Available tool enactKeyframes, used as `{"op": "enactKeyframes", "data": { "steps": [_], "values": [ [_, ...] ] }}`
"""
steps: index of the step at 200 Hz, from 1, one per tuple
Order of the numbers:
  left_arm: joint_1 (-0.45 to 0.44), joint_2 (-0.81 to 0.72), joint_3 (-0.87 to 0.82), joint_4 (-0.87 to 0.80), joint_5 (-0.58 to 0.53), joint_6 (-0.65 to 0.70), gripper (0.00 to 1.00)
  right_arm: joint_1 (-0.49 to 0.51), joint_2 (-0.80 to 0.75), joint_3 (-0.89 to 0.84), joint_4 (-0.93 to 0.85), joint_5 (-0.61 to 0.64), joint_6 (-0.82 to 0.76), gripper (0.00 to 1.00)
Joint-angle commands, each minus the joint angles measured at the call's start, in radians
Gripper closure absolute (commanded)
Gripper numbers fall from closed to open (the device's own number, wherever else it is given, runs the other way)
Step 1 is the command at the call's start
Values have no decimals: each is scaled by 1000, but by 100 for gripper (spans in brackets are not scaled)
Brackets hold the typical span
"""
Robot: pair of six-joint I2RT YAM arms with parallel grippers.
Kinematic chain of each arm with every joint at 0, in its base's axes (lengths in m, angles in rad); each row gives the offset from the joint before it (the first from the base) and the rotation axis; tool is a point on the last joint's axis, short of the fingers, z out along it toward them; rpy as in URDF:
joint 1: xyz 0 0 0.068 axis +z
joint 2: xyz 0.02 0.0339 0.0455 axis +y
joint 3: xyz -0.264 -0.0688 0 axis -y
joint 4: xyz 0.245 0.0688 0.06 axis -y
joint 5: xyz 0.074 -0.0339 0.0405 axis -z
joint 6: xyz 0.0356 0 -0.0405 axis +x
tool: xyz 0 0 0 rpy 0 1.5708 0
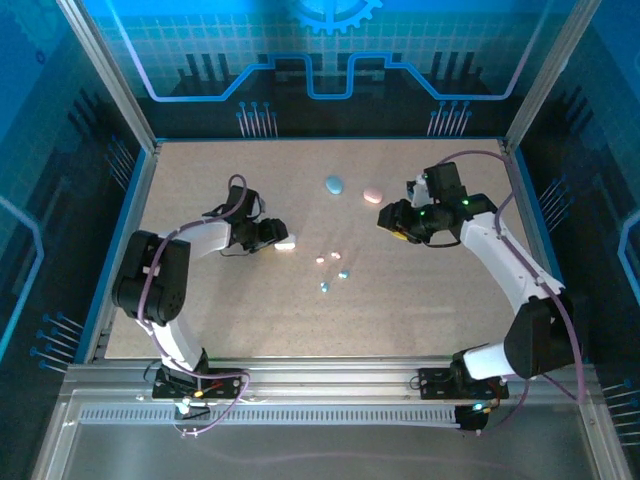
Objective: Insert wireless bluetooth earbuds into charging case
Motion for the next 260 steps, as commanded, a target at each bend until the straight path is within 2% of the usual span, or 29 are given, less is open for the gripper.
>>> {"op": "enactKeyframes", "data": {
  "steps": [1, 31, 59, 77, 88, 108, 127, 159, 221, 260],
  "values": [
    [10, -82, 32, -67, -84, 37, 39, 31, 35, 51, 9, 20, -54, 50],
    [8, -189, 15, -25, -76, 46, 39, 93, 117, 106, 65, 149, -158, 48],
    [-1, -312, -4, 24, -47, 70, 39, 136, 257, 198, 117, 247, -268, 47],
    [-8, -405, -40, 102, -14, 90, 38, 142, 356, 271, 139, 246, -301, 46],
    [-10, -457, -64, 151, 15, 102, 37, 144, 427, 327, 150, 222, -327, 42],
    [-11, -538, -93, 202, 39, 136, 34, 152, 560, 457, 132, 271, -378, 38],
    [-9, -594, -123, 226, 33, 170, 26, 160, 678, 600, 72, 308, -419, 38],
    [-8, -654, -178, 294, -4, 200, 1, 175, 860, 822, -6, 340, -475, 37],
    [-2, -722, -246, 352, -41, 174, 1, 174, 1219, 1362, -229, 402, -550, 33],
    [2, -750, -251, 321, -65, 226, 1, 171, 1271, 1404, -212, 399, -553, 27]
  ]
}}
